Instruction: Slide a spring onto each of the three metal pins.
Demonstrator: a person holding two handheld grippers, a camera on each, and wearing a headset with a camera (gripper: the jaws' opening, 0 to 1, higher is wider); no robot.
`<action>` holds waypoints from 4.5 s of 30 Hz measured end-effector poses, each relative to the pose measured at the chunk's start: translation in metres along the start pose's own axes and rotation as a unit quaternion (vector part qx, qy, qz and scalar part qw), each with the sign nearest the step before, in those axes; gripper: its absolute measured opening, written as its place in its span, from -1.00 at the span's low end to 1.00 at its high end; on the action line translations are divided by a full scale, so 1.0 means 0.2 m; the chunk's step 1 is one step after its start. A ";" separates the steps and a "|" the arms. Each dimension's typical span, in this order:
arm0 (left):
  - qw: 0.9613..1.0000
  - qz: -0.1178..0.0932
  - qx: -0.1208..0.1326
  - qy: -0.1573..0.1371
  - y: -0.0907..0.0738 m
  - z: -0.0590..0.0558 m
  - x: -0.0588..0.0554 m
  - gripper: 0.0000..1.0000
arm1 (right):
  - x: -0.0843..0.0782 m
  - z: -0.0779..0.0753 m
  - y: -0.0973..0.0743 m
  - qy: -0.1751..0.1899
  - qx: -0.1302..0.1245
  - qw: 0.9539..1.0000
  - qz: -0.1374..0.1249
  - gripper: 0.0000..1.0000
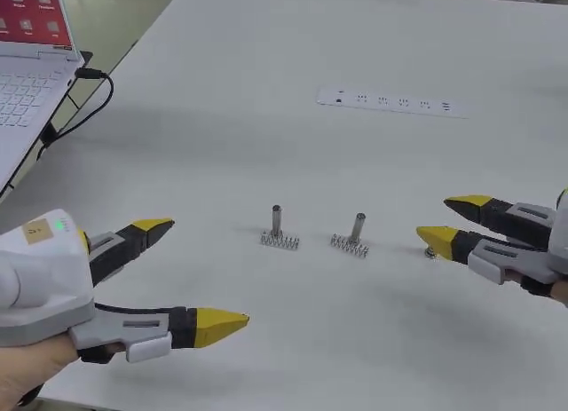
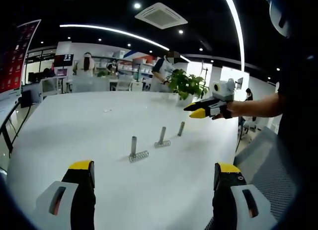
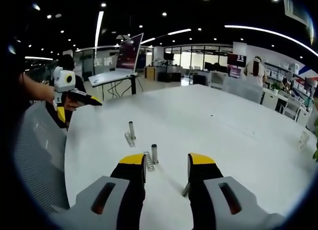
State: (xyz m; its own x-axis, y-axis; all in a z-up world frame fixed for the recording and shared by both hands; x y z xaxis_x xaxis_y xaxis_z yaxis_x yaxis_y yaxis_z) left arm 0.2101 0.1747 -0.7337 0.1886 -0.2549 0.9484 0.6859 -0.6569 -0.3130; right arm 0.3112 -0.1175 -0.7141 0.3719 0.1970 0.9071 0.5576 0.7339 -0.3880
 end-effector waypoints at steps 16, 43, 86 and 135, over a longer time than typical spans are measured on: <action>1.000 0.001 0.000 0.000 0.00 0.00 0.00 0.95 | -0.01 0.12 0.10 -0.023 0.046 0.999 0.017 -0.40; 1.000 0.010 -0.017 0.014 0.01 0.03 0.04 0.93 | -0.22 0.12 0.27 -0.009 0.050 0.995 0.089 -0.50; 1.000 0.022 -0.013 0.008 -0.01 0.03 0.00 0.91 | -0.36 0.06 0.45 -0.014 0.048 0.987 0.153 -0.83; 0.981 0.017 -0.182 0.063 0.38 -0.24 0.15 0.25 | -0.13 0.31 0.09 -0.123 0.192 0.962 0.147 -0.85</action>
State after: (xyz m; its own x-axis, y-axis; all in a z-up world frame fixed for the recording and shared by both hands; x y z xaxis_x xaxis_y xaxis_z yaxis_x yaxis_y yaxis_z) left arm 0.2349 0.0833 -0.7325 0.1027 -0.3515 0.9305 0.3797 -0.8508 -0.3633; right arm 0.2649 -0.0684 -0.7345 0.2572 0.5461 0.7973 0.1215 0.8002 -0.5873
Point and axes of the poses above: the centre of the closed fingertips' face, and the gripper's own axes: y roughly forward along the fingers, z roughly to its left, x roughly out of its top, the point moved 6 cm from there along -y, roughly backward along the fingers, and after that the axes turned 13 degrees about y, right-handed, at the moved point
